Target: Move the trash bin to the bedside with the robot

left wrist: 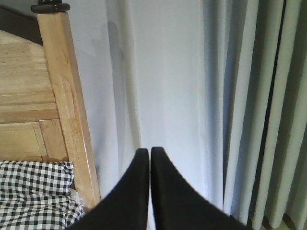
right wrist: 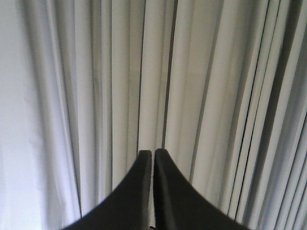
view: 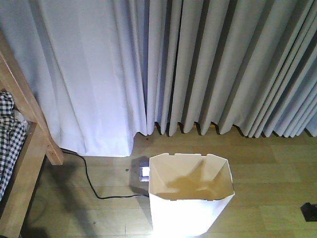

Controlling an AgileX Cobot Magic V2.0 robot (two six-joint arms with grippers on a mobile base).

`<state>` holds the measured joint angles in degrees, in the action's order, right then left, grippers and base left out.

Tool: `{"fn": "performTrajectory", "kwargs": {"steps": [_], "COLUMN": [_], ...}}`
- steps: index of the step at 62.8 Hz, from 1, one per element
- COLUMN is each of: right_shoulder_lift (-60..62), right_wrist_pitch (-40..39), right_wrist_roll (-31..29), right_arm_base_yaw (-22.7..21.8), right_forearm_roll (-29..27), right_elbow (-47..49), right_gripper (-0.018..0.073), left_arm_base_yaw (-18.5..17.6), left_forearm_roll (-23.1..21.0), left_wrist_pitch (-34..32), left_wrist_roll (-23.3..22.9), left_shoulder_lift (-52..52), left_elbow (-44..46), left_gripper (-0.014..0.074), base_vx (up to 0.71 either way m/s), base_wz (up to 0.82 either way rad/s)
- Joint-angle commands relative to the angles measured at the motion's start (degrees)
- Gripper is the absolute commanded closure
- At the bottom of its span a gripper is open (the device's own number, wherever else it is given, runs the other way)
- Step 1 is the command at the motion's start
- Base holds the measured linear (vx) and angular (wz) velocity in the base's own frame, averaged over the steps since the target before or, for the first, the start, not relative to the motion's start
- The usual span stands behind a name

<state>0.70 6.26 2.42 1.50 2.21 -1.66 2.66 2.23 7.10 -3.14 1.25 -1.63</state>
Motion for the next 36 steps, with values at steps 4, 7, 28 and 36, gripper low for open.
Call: {"fn": "performTrajectory", "kwargs": {"steps": [4, 7, 28, 36], "right_shoulder_lift": [0.61, 0.61, 0.61, 0.61], "right_wrist_pitch": [-3.89, -3.89, -3.89, -3.89], "right_wrist_roll": [-0.04, -0.04, -0.04, -0.04], "right_arm_base_yaw": [-0.08, -0.08, -0.08, -0.08], "right_forearm_roll": [0.18, 0.18, 0.18, 0.18], "right_elbow": [-1.15, -1.15, -1.15, -1.15], "right_gripper": [0.0568, 0.0568, 0.0568, 0.0568], "left_arm_base_yaw": [0.01, 0.01, 0.01, 0.01], "left_forearm_roll": [-0.26, -0.26, -0.26, -0.26], "left_wrist_pitch": [-4.16, -4.16, -4.16, -4.16], "left_wrist_roll": [-0.25, -0.25, -0.25, -0.25], "left_shoulder_lift": [0.26, 0.26, 0.26, 0.26], "left_elbow": [1.19, 1.19, 1.19, 1.19], "left_gripper": [0.0603, 0.0603, 0.0603, 0.0603], "base_vx": [0.00, 0.00, 0.00, 0.00], "base_wz": [0.00, 0.00, 0.00, 0.00]}}
